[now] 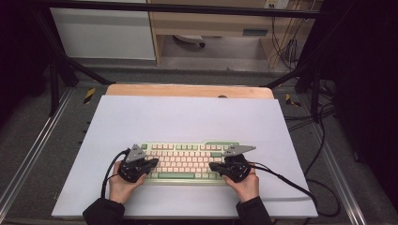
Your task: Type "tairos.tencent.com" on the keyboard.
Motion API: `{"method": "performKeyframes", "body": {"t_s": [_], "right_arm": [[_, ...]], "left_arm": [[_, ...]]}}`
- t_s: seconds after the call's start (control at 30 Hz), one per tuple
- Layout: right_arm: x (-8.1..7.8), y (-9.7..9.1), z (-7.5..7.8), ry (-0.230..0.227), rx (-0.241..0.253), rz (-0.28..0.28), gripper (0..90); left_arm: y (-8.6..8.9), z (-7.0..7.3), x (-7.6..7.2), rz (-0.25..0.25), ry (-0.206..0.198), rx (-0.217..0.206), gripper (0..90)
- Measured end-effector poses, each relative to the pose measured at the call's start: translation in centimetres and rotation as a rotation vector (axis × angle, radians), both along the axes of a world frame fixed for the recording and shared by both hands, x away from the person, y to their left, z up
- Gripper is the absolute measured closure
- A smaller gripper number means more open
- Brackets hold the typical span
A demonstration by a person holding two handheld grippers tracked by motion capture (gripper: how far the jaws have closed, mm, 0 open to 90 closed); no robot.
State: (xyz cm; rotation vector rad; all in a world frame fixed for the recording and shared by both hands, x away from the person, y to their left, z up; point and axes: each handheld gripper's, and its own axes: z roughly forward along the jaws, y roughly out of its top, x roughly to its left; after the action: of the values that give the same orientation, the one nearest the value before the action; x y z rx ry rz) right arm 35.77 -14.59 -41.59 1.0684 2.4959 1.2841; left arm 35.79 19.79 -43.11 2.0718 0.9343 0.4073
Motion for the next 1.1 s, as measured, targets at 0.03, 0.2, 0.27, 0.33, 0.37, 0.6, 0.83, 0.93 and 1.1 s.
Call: {"method": "performKeyframes", "body": {"t_s": [0.03, 0.2, 0.27, 0.33, 0.37, 0.6, 0.83, 0.93, 1.1], "right_arm": [[0.0, 0.0, 0.0, 0.0, -0.001, 0.002, 90.0], [0.0, 0.0, 0.0, 0.002, 0.0, 0.002, 90.0], [0.0, 0.0, 0.0, 0.003, 0.0, 0.002, 90.0], [-0.1, 0.0, 0.0, 0.003, 0.0, 0.0, 90.0], [-0.1, 0.0, 0.0, 0.003, 0.001, -0.002, 90.0], [0.0, 0.1, -0.1, 0.003, -0.003, 0.004, 90.0], [-0.1, 0.1, 0.0, 0.003, 0.002, 0.004, 90.0], [-0.1, 0.0, 0.0, 0.001, 0.003, 0.003, 90.0], [-0.1, 0.0, 0.1, -0.002, 0.008, 0.003, 90.0]], "left_arm": [[0.0, 0.0, 0.0, 0.0, 0.0, 0.0, 90.0], [0.0, 0.0, 0.0, -0.002, -0.003, 0.001, 90.0], [0.0, -0.1, 0.0, -0.003, -0.004, 0.001, 90.0], [0.0, -0.1, 0.0, -0.003, -0.005, 0.001, 90.0], [0.0, -0.1, 0.0, -0.004, -0.006, 0.002, 90.0], [-0.1, -0.3, 0.1, -0.009, -0.001, 0.014, 90.0], [0.4, 0.2, -0.2, -0.003, -0.015, 0.0, 90.0], [0.8, 0.3, -0.3, 0.004, -0.013, -0.008, 90.0], [1.5, 0.6, -0.7, 0.01, -0.018, -0.02, 90.0]]}}
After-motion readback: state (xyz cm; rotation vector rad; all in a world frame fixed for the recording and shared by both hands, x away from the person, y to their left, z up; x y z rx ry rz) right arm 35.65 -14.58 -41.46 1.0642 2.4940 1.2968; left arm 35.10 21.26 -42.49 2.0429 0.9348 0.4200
